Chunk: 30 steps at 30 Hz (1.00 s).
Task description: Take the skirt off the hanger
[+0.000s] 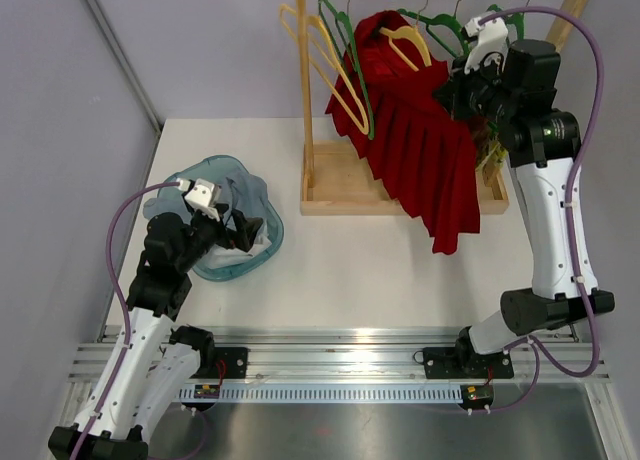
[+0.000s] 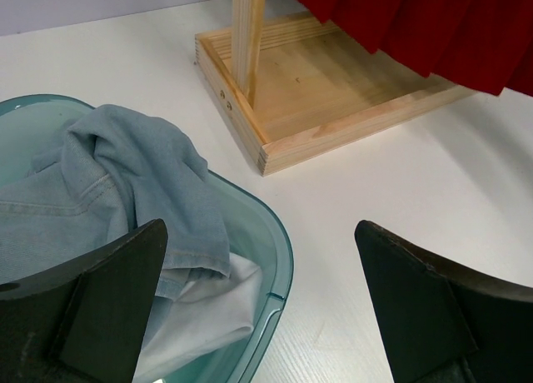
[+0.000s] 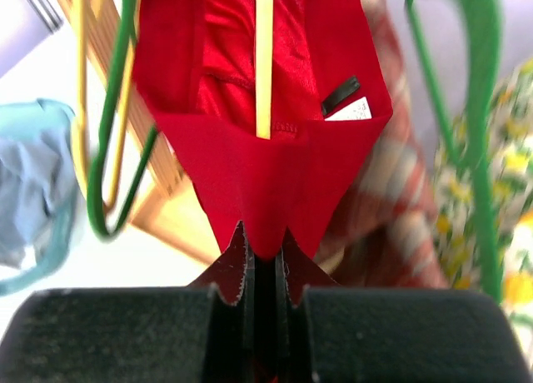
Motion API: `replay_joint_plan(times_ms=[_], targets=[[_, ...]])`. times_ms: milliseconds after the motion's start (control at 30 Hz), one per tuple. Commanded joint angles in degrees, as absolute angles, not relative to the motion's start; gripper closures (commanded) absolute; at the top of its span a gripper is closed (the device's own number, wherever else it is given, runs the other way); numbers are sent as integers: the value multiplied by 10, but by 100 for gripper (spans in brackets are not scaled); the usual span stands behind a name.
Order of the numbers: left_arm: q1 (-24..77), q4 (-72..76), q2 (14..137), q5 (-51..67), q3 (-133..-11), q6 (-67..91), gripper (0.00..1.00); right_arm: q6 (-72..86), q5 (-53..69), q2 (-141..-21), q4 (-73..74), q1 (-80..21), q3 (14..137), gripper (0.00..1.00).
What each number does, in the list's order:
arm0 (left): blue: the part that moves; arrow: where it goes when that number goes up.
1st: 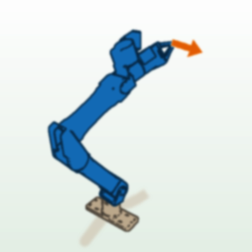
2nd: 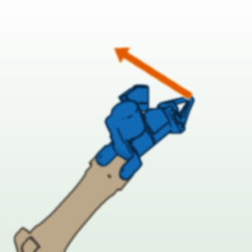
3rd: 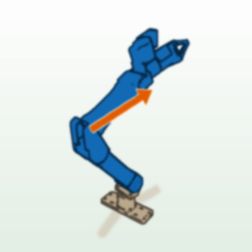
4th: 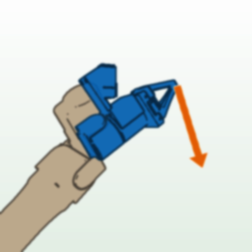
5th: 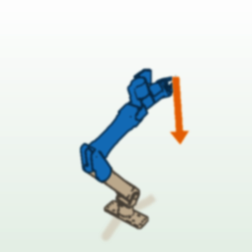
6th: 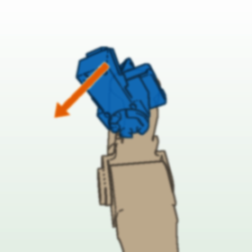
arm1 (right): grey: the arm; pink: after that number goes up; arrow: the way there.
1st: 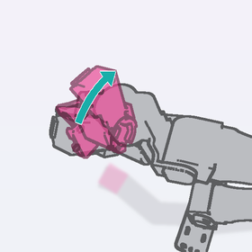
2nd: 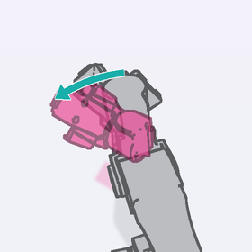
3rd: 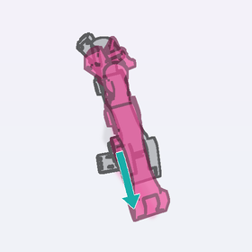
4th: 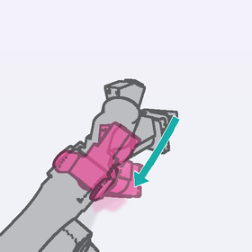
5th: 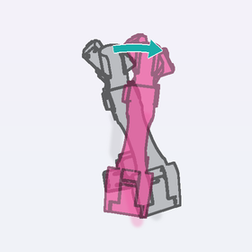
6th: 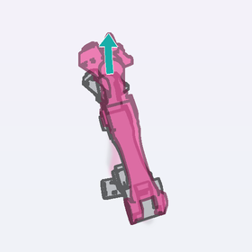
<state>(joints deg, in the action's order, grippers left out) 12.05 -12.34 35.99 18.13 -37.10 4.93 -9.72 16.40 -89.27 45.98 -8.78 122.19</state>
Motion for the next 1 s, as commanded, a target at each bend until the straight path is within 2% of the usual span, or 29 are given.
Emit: replay_joint_plan(times_ms=[0, 267, 533, 733, 833, 967], targets=[[124, -85, 355, 214, -371, 47, 1, -125, 152, -811, 372, -84, 1170, 100], [137, -48, 354, 252, -353, 53, 1, -177, 133, -686, 405, -83, 972, 100], [206, 52, 329, 344, -311, 39, 1, -320, 187, -527, 554, -80, 814, 100], [282, 84, 343, 395, -341, -21, 2, -458, 293, -456, 672, -80, 767, 100], [308, 103, 362, 457, -364, -61, 5, -605, 390, -457, 743, -81, 741, 100], [346, 108, 426, 461, -395, -83, 8, -685, 520, -492, 760, -81, 708, 100]])
